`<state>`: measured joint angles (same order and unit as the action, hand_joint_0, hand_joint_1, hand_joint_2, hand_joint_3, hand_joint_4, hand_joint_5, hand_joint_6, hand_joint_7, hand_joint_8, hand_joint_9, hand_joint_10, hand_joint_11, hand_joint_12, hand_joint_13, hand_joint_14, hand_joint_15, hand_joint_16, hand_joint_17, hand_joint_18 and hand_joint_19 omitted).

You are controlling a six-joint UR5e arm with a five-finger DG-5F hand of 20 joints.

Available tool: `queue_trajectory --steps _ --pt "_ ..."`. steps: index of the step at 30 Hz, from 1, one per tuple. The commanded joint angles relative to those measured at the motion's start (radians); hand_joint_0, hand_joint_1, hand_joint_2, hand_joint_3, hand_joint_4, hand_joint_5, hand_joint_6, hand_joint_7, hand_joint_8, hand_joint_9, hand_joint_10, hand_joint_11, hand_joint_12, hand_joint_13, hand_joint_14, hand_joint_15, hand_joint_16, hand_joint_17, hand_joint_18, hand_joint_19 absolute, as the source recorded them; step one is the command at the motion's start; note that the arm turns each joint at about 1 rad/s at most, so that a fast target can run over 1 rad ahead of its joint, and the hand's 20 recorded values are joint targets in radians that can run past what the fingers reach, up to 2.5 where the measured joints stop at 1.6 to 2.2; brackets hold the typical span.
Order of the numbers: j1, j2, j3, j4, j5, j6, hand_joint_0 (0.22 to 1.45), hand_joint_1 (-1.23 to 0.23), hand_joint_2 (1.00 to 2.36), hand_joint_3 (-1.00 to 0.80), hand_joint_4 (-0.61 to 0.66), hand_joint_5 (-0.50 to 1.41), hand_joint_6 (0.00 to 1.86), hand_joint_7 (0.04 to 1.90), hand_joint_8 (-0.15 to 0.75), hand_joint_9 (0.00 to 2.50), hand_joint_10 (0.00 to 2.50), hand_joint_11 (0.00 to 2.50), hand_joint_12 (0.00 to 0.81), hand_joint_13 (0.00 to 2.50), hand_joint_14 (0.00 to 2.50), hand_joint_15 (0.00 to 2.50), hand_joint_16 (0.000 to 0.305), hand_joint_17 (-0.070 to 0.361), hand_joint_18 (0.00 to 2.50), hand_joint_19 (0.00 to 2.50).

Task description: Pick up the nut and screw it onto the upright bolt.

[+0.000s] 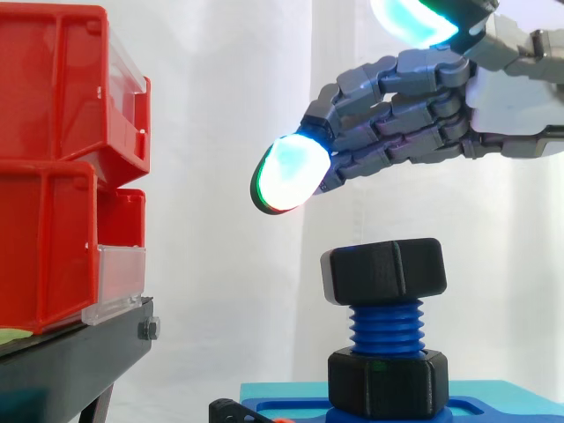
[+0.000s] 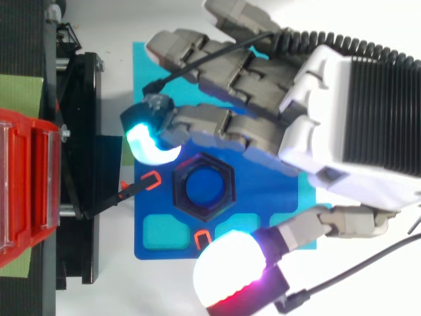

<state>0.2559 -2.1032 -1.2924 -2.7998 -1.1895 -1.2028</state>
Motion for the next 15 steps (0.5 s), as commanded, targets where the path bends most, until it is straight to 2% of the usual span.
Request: queue_trajectory --steps 1,8,15 --pt "0.014 -0.001 0.001 0.005 0.002 -0.001 0.45 -0.03 1.00 -0.50 0.23 -0.19 0.50 0.80 0.264 0.09 0.00 0.00 0.375 0.00 0.00 0.00 0.060 0.134 0.00 0.00" --pt "0.032 -0.003 -0.015 -0.017 0.002 0.000 0.47 -0.09 1.00 -0.50 0.23 -0.18 0.50 0.72 0.263 0.18 0.00 0.00 0.369 0.07 0.00 0.00 0.058 0.132 0.00 0.00" --pt "0.032 -0.003 -0.016 -0.044 -0.002 0.000 0.47 -0.07 1.00 -0.50 0.20 -0.18 0.50 0.64 0.237 0.16 0.00 0.00 0.358 0.06 0.00 0.00 0.058 0.131 0.00 0.00"
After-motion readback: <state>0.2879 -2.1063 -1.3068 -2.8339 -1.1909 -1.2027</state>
